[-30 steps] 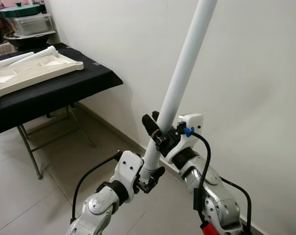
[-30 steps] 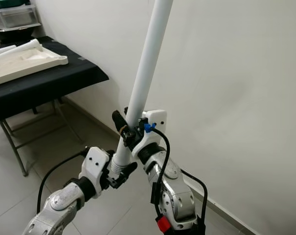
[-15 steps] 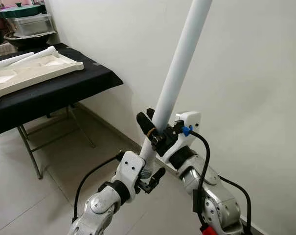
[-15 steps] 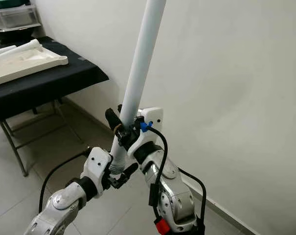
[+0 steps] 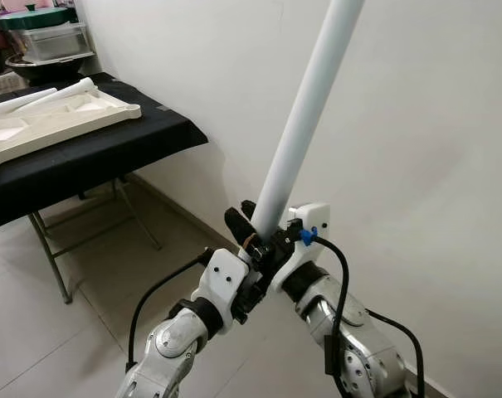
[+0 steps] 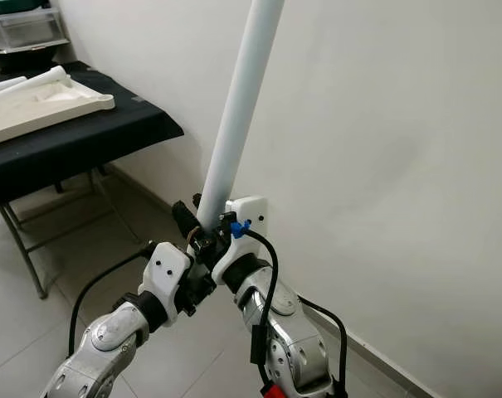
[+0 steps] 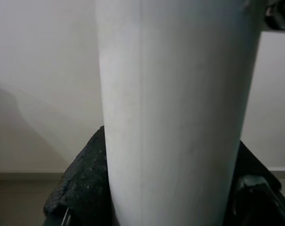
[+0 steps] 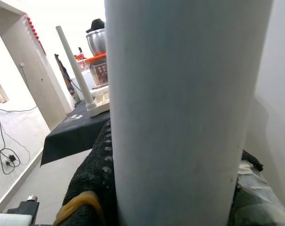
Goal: Building children table
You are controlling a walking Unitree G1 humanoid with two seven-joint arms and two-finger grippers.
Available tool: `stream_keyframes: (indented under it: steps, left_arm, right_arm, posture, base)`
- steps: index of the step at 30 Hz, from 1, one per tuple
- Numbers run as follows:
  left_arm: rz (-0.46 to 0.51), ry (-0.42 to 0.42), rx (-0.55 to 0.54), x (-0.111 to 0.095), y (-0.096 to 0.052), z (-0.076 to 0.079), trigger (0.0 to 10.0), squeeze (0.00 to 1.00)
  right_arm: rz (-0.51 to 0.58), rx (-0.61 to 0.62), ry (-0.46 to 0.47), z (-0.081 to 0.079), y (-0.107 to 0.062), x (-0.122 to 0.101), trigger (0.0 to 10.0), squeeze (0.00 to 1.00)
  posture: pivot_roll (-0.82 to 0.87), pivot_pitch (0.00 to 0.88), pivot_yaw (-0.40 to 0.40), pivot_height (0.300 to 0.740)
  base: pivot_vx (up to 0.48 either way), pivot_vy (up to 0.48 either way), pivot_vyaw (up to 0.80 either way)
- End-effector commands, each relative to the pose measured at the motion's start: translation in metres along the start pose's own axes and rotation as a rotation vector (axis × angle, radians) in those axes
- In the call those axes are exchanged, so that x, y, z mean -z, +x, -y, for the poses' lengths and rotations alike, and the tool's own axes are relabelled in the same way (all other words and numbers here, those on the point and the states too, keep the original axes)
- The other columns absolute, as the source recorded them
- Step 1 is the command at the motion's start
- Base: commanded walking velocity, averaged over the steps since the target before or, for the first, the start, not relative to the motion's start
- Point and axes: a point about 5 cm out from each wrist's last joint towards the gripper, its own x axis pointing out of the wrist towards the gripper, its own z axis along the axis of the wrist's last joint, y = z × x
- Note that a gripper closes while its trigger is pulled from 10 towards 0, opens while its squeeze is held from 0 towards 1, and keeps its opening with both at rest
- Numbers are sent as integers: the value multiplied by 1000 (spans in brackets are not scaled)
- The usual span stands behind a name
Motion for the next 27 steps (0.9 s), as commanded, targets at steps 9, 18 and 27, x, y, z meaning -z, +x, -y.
stream_keyframes:
  steps: [9,18,27]
  left_arm:
    - [-67,48,-46,14,-4,-7,0,0]
    - [-68,142,-24,13,-6,-5,10000,0]
    - [-66,198,-32,14,-8,-12,10000,0]
  right_arm:
    - [48,10,3,0,3,-9,10000,0]
    - [36,76,-14,10,12,-12,10000,0]
    - [49,98,-20,13,13,-14,10000,0]
  posture:
    - [15,37,-5,740]
    - [17,28,-7,740]
    - [18,24,-8,740]
  base:
    - [0,0,0]
    - [0,0,0]
    - [0,0,0]
